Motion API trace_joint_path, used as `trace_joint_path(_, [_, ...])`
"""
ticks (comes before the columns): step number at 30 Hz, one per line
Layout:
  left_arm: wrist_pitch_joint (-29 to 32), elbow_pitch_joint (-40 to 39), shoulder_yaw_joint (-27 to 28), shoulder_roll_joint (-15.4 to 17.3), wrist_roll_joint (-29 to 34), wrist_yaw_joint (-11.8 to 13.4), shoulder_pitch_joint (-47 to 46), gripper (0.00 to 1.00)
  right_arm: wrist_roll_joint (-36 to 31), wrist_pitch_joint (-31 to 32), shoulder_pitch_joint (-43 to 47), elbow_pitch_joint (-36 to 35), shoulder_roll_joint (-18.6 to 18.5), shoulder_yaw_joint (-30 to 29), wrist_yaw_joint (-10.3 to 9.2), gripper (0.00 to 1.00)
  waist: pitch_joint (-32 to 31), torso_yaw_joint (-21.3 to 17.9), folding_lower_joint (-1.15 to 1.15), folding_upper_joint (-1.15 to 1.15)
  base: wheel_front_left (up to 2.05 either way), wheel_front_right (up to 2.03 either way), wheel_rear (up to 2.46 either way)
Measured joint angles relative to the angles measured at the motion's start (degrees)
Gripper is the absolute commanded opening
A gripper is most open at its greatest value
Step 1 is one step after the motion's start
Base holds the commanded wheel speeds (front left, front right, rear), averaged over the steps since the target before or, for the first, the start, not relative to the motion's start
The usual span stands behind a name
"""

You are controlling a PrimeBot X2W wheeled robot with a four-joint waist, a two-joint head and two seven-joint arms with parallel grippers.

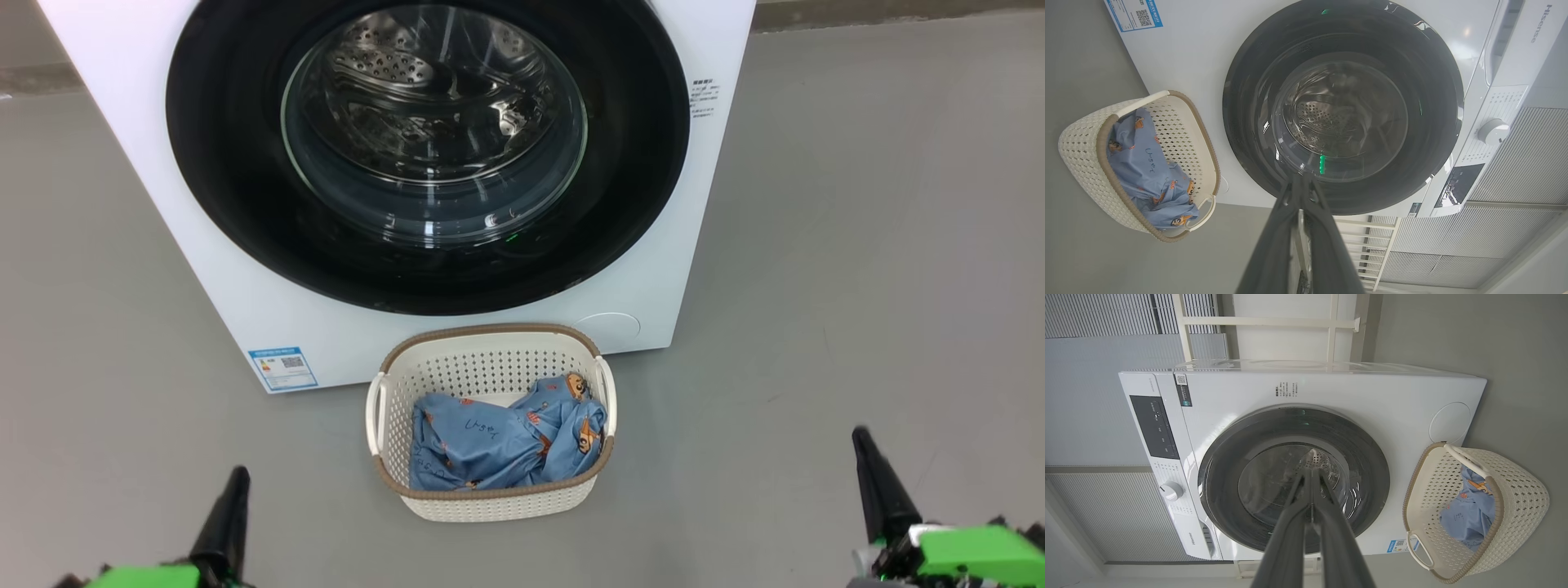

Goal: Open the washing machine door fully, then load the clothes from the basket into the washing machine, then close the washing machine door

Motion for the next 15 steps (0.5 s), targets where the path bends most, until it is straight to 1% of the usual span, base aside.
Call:
trace_joint_path(5, [0.0, 2.9, -0.5, -1.5, -0.1, 0.2, 2.7, 1.0, 0.0, 0.0, 2.6, 3.1, 0.8, 0.0, 0.0, 1.0, 0.1, 0.0, 0.0, 0.0, 0.0, 0.0, 0.0])
trace_joint_path(11, [-1.0, 2.8, -0.9, -1.5, 0.0, 0.2, 3.0, 1.0, -0.1, -0.9, 2.7, 2.7, 0.8, 0.1, 0.0, 1.0, 0.0, -0.1, 0.05, 0.0, 0.0, 0.0, 0.0])
trace_joint_path(15, [-1.7, 2.5, -1.1, -1.5, 0.0, 0.2, 3.0, 1.0, -0.6, -1.6, 2.7, 2.1, 0.8, 0.2, 0.0, 1.0, -0.1, -0.2, 0.02, 0.0, 0.0, 0.0, 0.0])
